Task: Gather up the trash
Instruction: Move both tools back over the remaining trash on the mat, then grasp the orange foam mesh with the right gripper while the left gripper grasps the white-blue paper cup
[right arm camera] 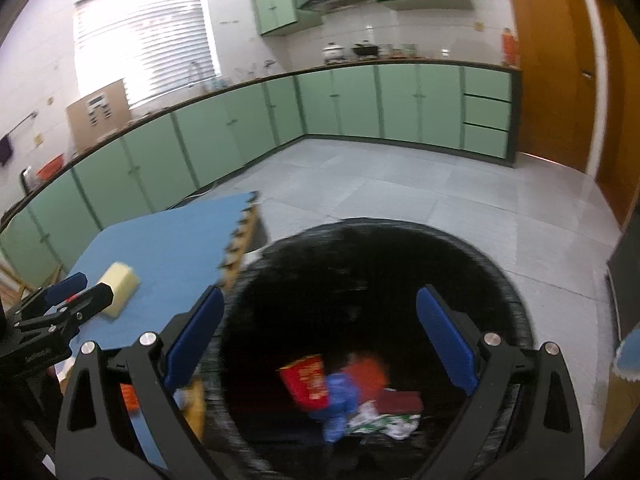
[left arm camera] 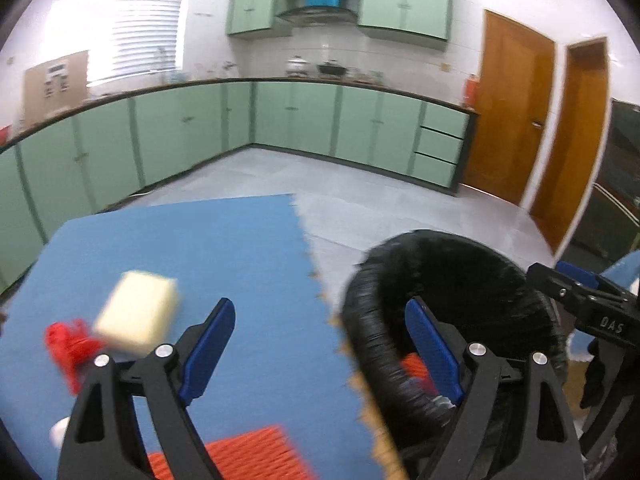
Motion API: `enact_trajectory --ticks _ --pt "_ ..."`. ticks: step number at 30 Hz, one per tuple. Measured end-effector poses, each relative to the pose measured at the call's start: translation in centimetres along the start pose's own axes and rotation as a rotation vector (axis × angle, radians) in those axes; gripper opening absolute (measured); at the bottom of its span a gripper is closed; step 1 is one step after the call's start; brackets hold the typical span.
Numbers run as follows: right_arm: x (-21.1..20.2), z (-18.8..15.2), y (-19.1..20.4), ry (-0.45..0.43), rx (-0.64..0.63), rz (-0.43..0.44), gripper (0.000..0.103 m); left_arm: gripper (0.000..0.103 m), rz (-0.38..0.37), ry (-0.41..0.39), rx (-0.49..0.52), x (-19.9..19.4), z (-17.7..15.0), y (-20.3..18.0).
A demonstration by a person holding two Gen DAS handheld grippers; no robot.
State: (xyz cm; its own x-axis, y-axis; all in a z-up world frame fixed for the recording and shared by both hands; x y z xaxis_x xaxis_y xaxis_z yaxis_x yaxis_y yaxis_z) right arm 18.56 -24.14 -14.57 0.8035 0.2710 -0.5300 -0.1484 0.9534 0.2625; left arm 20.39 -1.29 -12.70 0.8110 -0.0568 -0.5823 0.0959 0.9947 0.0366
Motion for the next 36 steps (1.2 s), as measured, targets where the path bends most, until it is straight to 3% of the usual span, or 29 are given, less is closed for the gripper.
enact_trajectory --ticks 10,18,25,36 --pt "3.2 -1.5 12.5 0.072 -0.146 0.209 0.094 0.085 0.214 0.034 -0.097 -3.1 -3.4 10.6" --pt "5.2 -4.2 17.7 0.157 -0.187 0.297 0.094 0.085 0.325 0.09 -0.141 -4.2 -6.7 15.5" --pt "7.2 -7.4 19.2 0.237 -0.222 0.298 0.094 0.085 0.35 0.136 -0.162 -4.1 -8.9 16.7" --pt "9.1 -9.7 19.9 0.307 -0.256 0.295 0.094 0.085 0.335 0.203 -0.195 -3.0 -11.3 17.3"
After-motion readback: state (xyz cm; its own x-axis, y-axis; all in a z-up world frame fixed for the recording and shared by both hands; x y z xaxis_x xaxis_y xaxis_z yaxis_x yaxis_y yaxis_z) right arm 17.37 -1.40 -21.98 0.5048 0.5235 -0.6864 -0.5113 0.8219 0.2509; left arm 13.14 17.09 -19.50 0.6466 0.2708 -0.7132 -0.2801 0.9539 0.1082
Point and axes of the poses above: each gripper's, at about its wrist camera, not at the fingertips, and x roughly the way its jaws point, y to its left, z to its top, the point moved 1 cm from there along x, roughly the way its jaws point, and after that the axes turned 12 degrees about z, right-handed, at the moved point
